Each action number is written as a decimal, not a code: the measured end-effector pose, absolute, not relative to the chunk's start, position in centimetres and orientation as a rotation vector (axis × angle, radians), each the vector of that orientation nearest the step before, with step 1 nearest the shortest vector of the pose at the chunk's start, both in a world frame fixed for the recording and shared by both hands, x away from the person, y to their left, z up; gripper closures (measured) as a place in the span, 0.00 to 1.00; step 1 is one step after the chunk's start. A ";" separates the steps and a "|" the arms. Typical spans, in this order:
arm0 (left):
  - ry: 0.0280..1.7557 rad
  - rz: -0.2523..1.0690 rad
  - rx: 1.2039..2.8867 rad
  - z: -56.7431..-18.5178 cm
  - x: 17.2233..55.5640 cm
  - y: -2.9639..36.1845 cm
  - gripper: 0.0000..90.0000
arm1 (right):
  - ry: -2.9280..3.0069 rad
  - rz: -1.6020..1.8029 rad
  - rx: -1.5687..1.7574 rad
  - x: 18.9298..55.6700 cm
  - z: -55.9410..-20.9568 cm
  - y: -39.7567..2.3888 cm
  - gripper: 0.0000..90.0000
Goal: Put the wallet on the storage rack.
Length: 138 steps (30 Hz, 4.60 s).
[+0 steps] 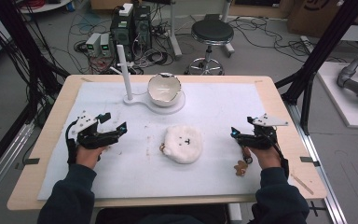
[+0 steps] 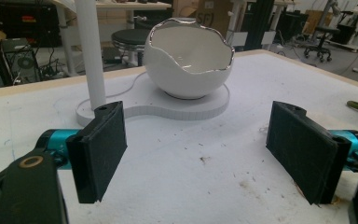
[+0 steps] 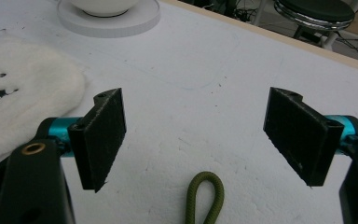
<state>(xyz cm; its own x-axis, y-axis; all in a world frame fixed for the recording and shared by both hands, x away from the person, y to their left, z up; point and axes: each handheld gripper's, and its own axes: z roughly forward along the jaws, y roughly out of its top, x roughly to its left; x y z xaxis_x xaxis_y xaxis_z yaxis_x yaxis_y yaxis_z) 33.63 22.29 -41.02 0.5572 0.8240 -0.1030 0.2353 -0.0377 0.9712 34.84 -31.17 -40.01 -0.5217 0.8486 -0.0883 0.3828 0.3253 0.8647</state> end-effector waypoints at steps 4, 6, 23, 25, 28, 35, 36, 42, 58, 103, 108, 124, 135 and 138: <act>0.927 0.598 1.580 -41.1 33.7 22.2 0.22 | 2.055 1.126 1.079 34.9 -40.0 -31.2 0.24; 0.933 0.594 1.580 -41.2 33.8 22.1 0.22 | 2.057 1.131 1.083 34.9 -40.0 -31.2 0.24; 0.927 0.569 1.589 -41.2 33.7 21.7 0.24 | 2.239 1.157 0.948 35.1 -40.6 -27.8 0.27; 0.922 0.569 1.595 -41.2 33.7 21.6 0.24 | 2.282 1.158 0.918 35.3 -40.8 -26.7 0.27; 0.918 0.567 1.604 -41.3 33.7 21.4 0.24 | 2.341 1.148 0.880 35.4 -41.1 -25.0 0.27; 0.925 0.552 1.616 -41.5 33.9 21.3 0.24 | 2.467 1.112 0.751 36.3 -41.9 -22.1 0.39; 0.923 0.548 1.620 -41.6 34.0 21.3 0.25 | 2.483 1.115 0.742 36.6 -42.1 -21.9 0.40; 0.924 0.525 1.641 -41.9 34.2 21.1 0.28 | 2.547 1.147 0.791 39.2 -43.0 -20.3 0.38; 0.929 0.520 1.663 -42.0 33.9 20.9 0.31 | 2.733 0.990 0.958 37.9 -42.6 -21.3 0.82; 0.665 0.246 1.876 -43.3 33.6 12.0 0.86 | 2.351 1.609 0.736 36.4 -39.1 -19.0 0.90; 0.692 0.239 1.807 -42.9 33.8 13.0 0.87 | 2.410 1.535 0.731 36.4 -39.3 -19.1 0.90; 0.541 0.204 1.797 -42.0 33.6 14.1 0.89 | 2.596 1.537 0.780 37.9 -41.1 -19.9 0.42; 0.530 0.202 1.779 -41.7 33.6 14.6 0.88 | 2.725 1.511 0.630 37.7 -41.6 -18.9 0.79; 0.570 0.222 1.783 -41.8 33.7 14.5 0.87 | 2.666 1.539 0.607 37.5 -41.0 -19.1 0.83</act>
